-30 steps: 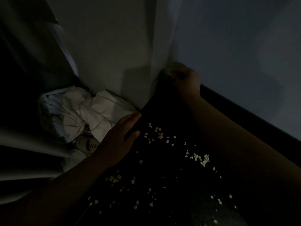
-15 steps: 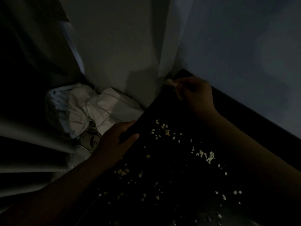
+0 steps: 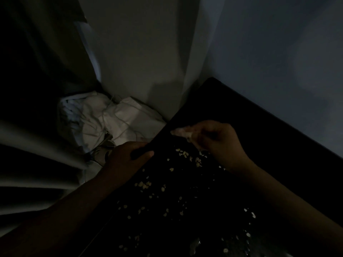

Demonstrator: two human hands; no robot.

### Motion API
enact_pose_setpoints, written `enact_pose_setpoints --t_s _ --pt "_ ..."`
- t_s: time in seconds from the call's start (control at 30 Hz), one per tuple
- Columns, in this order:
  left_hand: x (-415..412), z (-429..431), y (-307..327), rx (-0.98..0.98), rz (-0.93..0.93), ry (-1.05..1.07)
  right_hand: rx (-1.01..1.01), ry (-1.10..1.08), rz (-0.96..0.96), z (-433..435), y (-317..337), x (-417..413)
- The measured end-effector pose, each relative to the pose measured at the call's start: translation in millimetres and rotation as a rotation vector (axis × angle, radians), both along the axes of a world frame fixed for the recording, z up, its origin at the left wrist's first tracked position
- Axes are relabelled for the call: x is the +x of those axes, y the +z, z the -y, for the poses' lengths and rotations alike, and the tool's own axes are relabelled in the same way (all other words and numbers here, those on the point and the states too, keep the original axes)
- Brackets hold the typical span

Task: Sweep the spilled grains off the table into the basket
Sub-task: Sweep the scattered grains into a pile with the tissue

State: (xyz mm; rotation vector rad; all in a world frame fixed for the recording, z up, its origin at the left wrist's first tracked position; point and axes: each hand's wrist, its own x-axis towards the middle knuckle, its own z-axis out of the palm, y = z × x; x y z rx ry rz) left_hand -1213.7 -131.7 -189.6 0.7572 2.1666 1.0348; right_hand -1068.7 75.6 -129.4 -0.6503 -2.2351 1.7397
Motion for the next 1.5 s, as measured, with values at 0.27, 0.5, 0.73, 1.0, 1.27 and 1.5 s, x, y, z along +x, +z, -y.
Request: enact_pose_setpoints --t_s 0.27,0.5,0.73,1.0,1.27,1.5 --pt "6 24 3 0.012 0.01 0.043 0.231 -0.086 -0.03 5 -39 -61" --pt "4 24 -3 0.008 0.008 0.039 0.178 0.232 0.038 44 -38 23" --pt "7 21 1 -0.003 -0.073 -0.007 -0.049 -0.036 -0.052 25 -3 18" --pt "22 9 5 0.097 -0.221 0.036 0.274 -0.105 0.0 9 -34 -23" --pt "32 4 15 0.109 -0.423 -0.217 0.252 0.099 0.039 52 -30 84" --pt "38 4 19 0.042 -0.461 -0.248 0.25 -0.151 -0.029 5 11 37"
